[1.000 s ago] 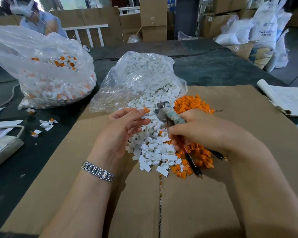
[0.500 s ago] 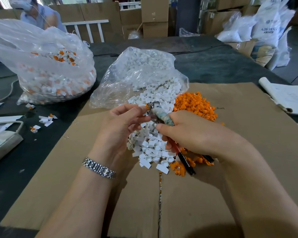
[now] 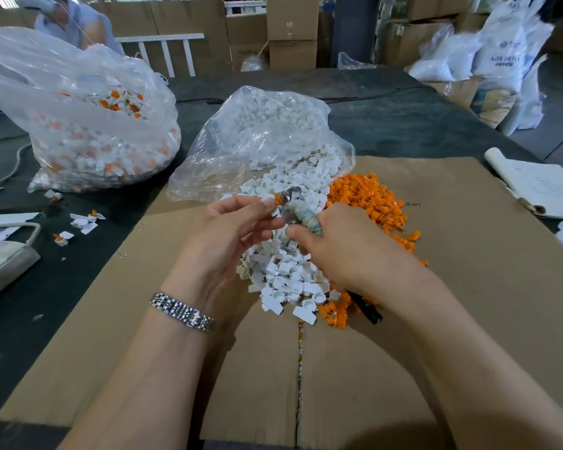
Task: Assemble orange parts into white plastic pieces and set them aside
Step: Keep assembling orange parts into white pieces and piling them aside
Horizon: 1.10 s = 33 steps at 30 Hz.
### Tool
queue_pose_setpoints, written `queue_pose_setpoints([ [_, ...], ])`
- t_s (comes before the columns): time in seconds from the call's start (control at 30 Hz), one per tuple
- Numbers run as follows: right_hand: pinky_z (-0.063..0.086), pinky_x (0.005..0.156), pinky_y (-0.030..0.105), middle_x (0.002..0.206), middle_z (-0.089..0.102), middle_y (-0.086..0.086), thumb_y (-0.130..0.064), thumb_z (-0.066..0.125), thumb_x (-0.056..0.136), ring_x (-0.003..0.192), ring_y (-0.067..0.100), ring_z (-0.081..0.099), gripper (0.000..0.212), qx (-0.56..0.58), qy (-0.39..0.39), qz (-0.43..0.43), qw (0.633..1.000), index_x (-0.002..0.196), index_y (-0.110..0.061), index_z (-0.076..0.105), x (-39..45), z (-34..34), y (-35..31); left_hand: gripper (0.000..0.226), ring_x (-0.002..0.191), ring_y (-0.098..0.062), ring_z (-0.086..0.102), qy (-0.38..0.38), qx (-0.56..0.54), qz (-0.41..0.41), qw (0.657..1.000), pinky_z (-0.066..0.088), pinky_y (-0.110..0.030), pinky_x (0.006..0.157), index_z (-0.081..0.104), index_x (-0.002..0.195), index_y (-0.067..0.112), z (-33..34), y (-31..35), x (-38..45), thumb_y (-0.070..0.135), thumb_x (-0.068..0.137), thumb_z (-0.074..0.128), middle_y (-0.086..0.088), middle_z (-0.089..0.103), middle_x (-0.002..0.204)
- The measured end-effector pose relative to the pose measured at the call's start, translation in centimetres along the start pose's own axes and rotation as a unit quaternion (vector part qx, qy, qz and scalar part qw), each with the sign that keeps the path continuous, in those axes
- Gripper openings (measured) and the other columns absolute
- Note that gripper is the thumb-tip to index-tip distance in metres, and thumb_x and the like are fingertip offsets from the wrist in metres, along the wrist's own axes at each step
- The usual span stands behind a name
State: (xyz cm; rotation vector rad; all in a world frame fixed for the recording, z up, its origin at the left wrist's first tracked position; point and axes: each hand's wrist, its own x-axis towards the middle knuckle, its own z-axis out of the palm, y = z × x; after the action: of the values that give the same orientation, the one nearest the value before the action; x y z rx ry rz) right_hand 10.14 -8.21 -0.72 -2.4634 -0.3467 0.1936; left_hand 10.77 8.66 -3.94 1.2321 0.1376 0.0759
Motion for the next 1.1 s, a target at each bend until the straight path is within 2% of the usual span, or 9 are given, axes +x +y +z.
queue_pose_setpoints([
  [0.1, 0.057, 0.060, 0.036, 0.060, 0.068, 0.007, -0.057, 0.052, 0.096, 0.046, 0.014, 0.062, 0.057, 0.050, -0.035, 0.004, 0.998, 0.080, -0.004, 0.062, -0.1, -0.8, 0.2, 0.004, 0.073, -0.018, 0.076, 0.018, 0.018, 0.025, 0.999, 0.057, -0.019, 0.060, 0.072, 0.090, 0.007, -0.1, -0.1, -0.1, 0.008, 0.088, 0.075, -0.008, 0.076, 0.076],
  [0.2, 0.046, 0.056, 0.030, 0.066, 0.066, 0.003, -0.063, 0.047, 0.095, 0.052, 0.012, 0.058, 0.054, 0.031, -0.029, 0.015, 0.999, 0.081, -0.013, 0.060, 0.2, -2.1, 1.2, 0.004, 0.072, -0.013, 0.074, 0.123, 0.138, 0.102, 0.978, 0.057, -0.022, 0.063, 0.076, 0.094, 0.009, -1.1, 0.3, 0.0, 0.012, 0.092, 0.074, -0.004, 0.077, 0.078],
  [0.33, 0.034, 0.053, 0.029, 0.071, 0.059, 0.001, -0.056, 0.051, 0.096, 0.060, 0.015, 0.053, 0.041, -0.047, 0.065, 0.048, 0.996, 0.086, -0.017, 0.060, 1.4, -3.7, 4.5, 0.009, 0.084, -0.025, 0.070, 0.320, 0.426, 0.173, 0.828, 0.054, -0.036, 0.075, 0.077, 0.094, 0.022, -4.1, 1.4, 0.4, 0.021, 0.096, 0.068, -0.005, 0.076, 0.094],
  [0.43, 0.042, 0.062, 0.034, 0.076, 0.060, 0.003, -0.057, 0.056, 0.093, 0.072, 0.022, 0.059, 0.038, -0.076, 0.092, 0.099, 0.988, 0.084, -0.019, 0.058, 1.9, -4.4, 7.4, 0.025, 0.104, -0.039, 0.062, 0.374, 0.533, 0.159, 0.742, 0.049, -0.043, 0.082, 0.077, 0.112, 0.017, -5.1, 1.7, 0.5, 0.014, 0.095, 0.058, -0.014, 0.061, 0.122],
  [0.6, 0.050, 0.079, 0.044, 0.084, 0.056, 0.005, -0.062, 0.055, 0.091, 0.086, 0.030, 0.057, 0.043, -0.140, 0.110, 0.157, 0.971, 0.088, -0.019, 0.056, 2.3, -3.3, 9.5, 0.024, 0.093, -0.030, 0.063, 0.248, 0.572, 0.074, 0.778, 0.054, -0.042, 0.085, 0.076, 0.108, 0.019, -4.9, 1.6, 0.5, 0.010, 0.088, 0.065, -0.007, 0.064, 0.102],
  [0.7, 0.047, 0.091, 0.050, 0.103, 0.059, 0.009, -0.065, 0.056, 0.089, 0.100, 0.033, 0.057, 0.053, -0.183, 0.117, 0.152, 0.964, 0.107, -0.015, 0.057, 2.5, -2.4, 9.3, 0.011, 0.074, -0.015, 0.061, 0.186, 0.570, 0.005, 0.800, 0.049, -0.030, 0.064, 0.072, 0.099, 0.019, -4.7, 1.5, 0.4, 0.013, 0.089, 0.072, 0.004, 0.063, 0.079],
  [0.77, 0.043, 0.093, 0.051, 0.113, 0.059, 0.010, -0.066, 0.057, 0.088, 0.109, 0.033, 0.055, 0.055, -0.212, 0.129, 0.137, 0.959, 0.111, -0.017, 0.056, 2.7, -2.0, 9.2, 0.009, 0.078, -0.019, 0.062, 0.166, 0.580, -0.008, 0.797, 0.039, -0.027, 0.056, 0.069, 0.095, 0.016, -4.6, 1.3, 0.4, 0.011, 0.088, 0.073, -0.001, 0.066, 0.084],
  [0.97, 0.042, 0.100, 0.054, 0.123, 0.059, 0.011, -0.068, 0.053, 0.089, 0.120, 0.035, 0.050, 0.057, -0.189, 0.103, 0.112, 0.970, 0.116, -0.017, 0.056, 3.2, -1.6, 9.1, 0.009, 0.087, -0.020, 0.057, 0.161, 0.629, 0.006, 0.761, 0.040, -0.030, 0.067, 0.072, 0.089, 0.018, -4.8, 0.8, 0.9, 0.008, 0.091, 0.072, -0.004, 0.067, 0.096],
  [1.1, 0.041, 0.101, 0.051, 0.125, 0.055, 0.000, -0.058, 0.065, 0.087, 0.122, 0.024, 0.048, 0.048, -0.140, 0.154, 0.035, 0.978, 0.123, -0.027, 0.057, 2.5, -2.2, 8.3, 0.006, 0.074, -0.013, 0.059, 0.180, 0.578, 0.096, 0.790, 0.043, -0.029, 0.065, 0.075, 0.098, 0.019, -4.7, 0.5, 1.1, 0.018, 0.096, 0.070, 0.008, 0.063, 0.080],
])
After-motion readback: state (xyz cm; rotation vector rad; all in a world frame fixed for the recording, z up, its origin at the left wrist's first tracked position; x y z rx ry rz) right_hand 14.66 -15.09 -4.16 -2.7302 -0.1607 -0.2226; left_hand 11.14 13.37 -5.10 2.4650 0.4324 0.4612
